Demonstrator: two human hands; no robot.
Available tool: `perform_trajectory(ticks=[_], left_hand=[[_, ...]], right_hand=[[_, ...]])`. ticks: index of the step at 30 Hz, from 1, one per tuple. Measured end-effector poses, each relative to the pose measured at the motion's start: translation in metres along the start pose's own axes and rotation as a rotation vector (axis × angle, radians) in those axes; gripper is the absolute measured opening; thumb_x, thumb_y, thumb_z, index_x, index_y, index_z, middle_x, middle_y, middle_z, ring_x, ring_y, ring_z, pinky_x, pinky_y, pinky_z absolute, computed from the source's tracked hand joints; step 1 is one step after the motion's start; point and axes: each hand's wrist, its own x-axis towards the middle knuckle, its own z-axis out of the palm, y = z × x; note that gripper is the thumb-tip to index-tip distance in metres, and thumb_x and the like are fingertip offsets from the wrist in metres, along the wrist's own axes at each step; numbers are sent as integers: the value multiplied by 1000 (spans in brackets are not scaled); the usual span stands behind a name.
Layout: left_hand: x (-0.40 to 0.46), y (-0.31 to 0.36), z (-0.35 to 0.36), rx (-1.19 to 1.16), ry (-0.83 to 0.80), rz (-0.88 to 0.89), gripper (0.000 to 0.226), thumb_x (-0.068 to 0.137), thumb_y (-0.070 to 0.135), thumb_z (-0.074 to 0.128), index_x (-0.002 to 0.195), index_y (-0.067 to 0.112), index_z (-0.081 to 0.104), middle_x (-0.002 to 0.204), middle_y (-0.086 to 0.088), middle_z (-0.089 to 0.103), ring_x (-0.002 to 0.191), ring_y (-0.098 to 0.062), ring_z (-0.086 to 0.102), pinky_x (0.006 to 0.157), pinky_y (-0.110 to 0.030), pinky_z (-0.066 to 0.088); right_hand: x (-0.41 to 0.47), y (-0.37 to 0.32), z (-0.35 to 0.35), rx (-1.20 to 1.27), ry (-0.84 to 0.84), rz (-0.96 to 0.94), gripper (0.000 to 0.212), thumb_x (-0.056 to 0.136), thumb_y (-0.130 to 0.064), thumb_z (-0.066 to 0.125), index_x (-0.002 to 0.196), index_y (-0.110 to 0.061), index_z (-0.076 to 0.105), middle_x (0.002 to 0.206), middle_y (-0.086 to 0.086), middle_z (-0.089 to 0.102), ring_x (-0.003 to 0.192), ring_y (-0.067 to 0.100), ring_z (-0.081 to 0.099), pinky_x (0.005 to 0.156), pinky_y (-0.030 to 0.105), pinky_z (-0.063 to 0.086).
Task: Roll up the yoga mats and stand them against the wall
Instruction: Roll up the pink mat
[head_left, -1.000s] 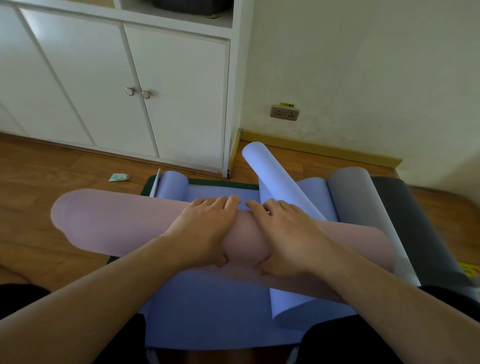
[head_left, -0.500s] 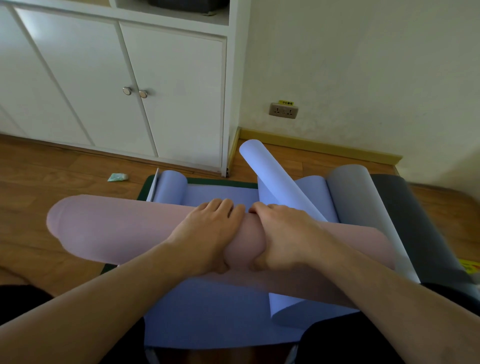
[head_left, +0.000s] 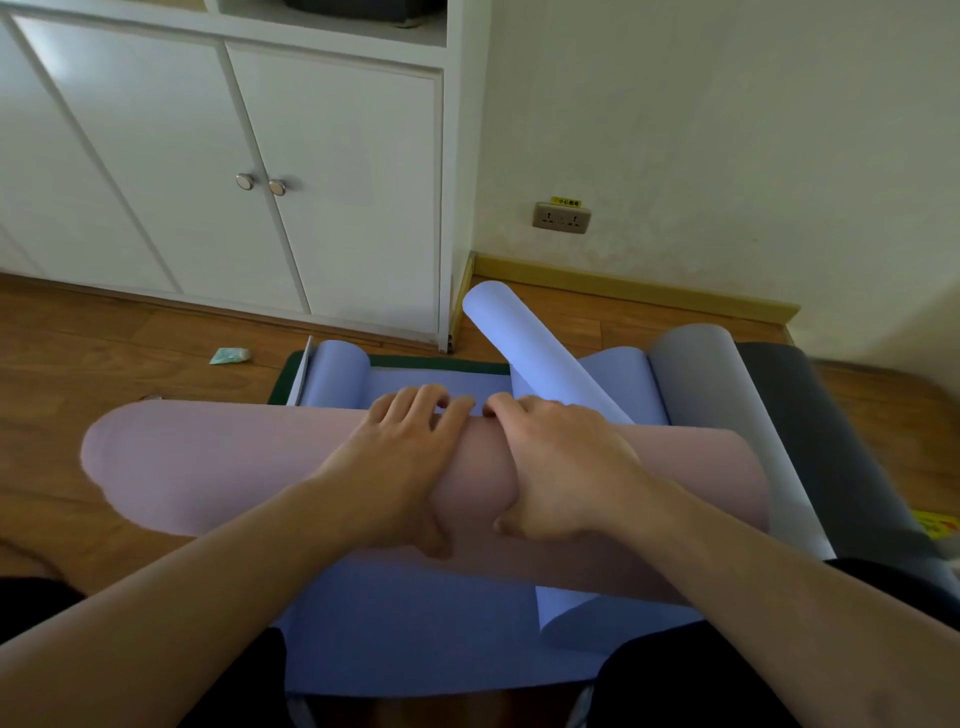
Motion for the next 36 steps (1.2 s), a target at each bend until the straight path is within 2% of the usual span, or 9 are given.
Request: perform_trajectory(ticks=[4, 9, 12, 19, 26, 28, 31, 33, 36], left_hand=[[5, 8, 4, 31, 98, 29, 115, 61, 64, 84, 150, 23, 24, 136, 1, 47, 121, -21, 50, 103, -37, 46], [10, -3, 0, -74, 135, 18, 89, 60, 55, 83, 134, 26, 43, 122, 6, 58, 106, -18, 60, 90, -33, 45], [8, -8, -4, -131, 108, 8, 85, 62, 59, 81, 131, 30, 42, 120, 10, 58, 103, -14, 59, 85, -28, 40], [2, 0, -2, 50, 57, -4, 140, 53, 79, 83, 158, 21, 11, 154, -6, 32, 141, -28, 36, 119, -44, 34], [9, -1, -9, -53, 132, -6, 109, 67, 58, 84, 153, 20, 30, 146, 1, 51, 129, -20, 53, 107, -35, 43], [9, -6, -14, -106, 133, -34, 108, 65, 59, 84, 152, 21, 32, 143, 4, 55, 124, -18, 57, 101, -33, 44], [8, -7, -17, -148, 124, -28, 93, 65, 59, 83, 140, 26, 39, 127, 8, 59, 111, -16, 59, 86, -28, 41], [6, -7, -16, -149, 100, -21, 91, 66, 63, 81, 139, 28, 38, 129, 8, 56, 114, -15, 56, 91, -28, 40], [4, -6, -11, -32, 67, -1, 122, 56, 74, 83, 153, 23, 30, 147, 3, 44, 132, -20, 46, 112, -36, 38]], right_hand=[[-1, -2, 4, 11, 5, -14, 89, 72, -63, 79, 142, -32, 35, 119, -4, 62, 98, 19, 62, 79, 34, 49], [-2, -2, 6, -177, 34, -49, 118, 67, -74, 81, 156, -22, 25, 140, 5, 48, 126, 27, 50, 109, 43, 44], [0, -1, 7, -198, 44, -47, 99, 69, -64, 82, 146, -24, 34, 127, 4, 53, 112, 27, 56, 91, 40, 46], [1, 6, -3, -12, -2, 3, 86, 69, -63, 82, 139, -36, 41, 119, -7, 61, 103, 19, 62, 80, 34, 48], [0, 4, -2, -116, 23, -33, 112, 70, -71, 81, 157, -28, 25, 143, 1, 45, 128, 24, 47, 111, 41, 41], [-2, 1, 0, -241, 59, -41, 119, 65, -71, 84, 156, -23, 24, 140, 6, 44, 126, 28, 47, 111, 43, 39], [0, 3, 1, -213, 80, -29, 98, 71, -61, 80, 149, -24, 33, 133, 5, 52, 117, 27, 53, 102, 42, 46], [2, 6, -1, -181, 101, -38, 90, 72, -59, 77, 146, -26, 39, 130, 1, 57, 115, 25, 56, 99, 42, 48], [2, 10, -2, -126, 125, -48, 82, 70, -59, 76, 139, -30, 44, 122, -4, 61, 110, 21, 60, 94, 39, 49]])
